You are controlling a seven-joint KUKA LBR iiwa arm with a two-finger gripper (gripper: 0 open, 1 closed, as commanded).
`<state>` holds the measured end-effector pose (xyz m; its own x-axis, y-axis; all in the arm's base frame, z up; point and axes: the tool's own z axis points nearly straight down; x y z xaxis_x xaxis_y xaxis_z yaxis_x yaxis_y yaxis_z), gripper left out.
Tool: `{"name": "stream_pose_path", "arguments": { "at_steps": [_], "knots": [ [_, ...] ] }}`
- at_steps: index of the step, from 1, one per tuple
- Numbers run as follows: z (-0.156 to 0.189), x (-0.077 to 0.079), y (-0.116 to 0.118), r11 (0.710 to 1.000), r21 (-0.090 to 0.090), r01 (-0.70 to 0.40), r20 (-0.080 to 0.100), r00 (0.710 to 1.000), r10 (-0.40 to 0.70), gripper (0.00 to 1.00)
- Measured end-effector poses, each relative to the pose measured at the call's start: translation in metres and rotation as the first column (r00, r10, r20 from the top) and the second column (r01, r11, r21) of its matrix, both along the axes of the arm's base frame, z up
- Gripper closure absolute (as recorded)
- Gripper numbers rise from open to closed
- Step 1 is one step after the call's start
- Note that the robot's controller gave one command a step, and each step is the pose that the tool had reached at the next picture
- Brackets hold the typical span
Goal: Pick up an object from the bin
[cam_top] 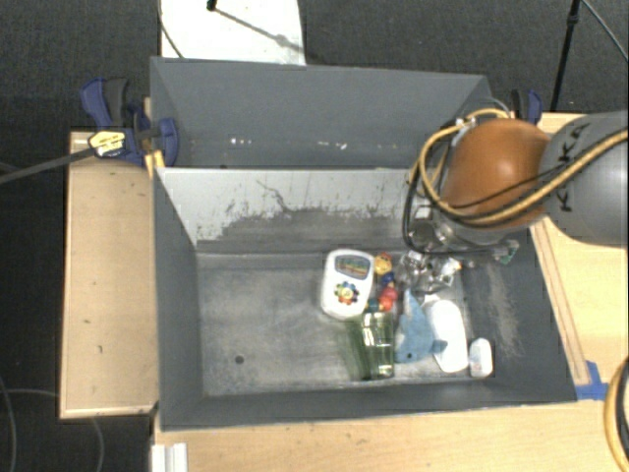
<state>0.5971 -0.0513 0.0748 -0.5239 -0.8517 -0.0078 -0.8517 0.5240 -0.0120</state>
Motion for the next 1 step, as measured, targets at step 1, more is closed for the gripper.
{"name": "stream_pose_path", "arguments": {
  "at_steps": [1],
  "knots": [
    [0.0395,0.0017,-0.0022,1.0,0.001,0.001,-0.007,1.0,-0.001,1.0]
  ]
}}
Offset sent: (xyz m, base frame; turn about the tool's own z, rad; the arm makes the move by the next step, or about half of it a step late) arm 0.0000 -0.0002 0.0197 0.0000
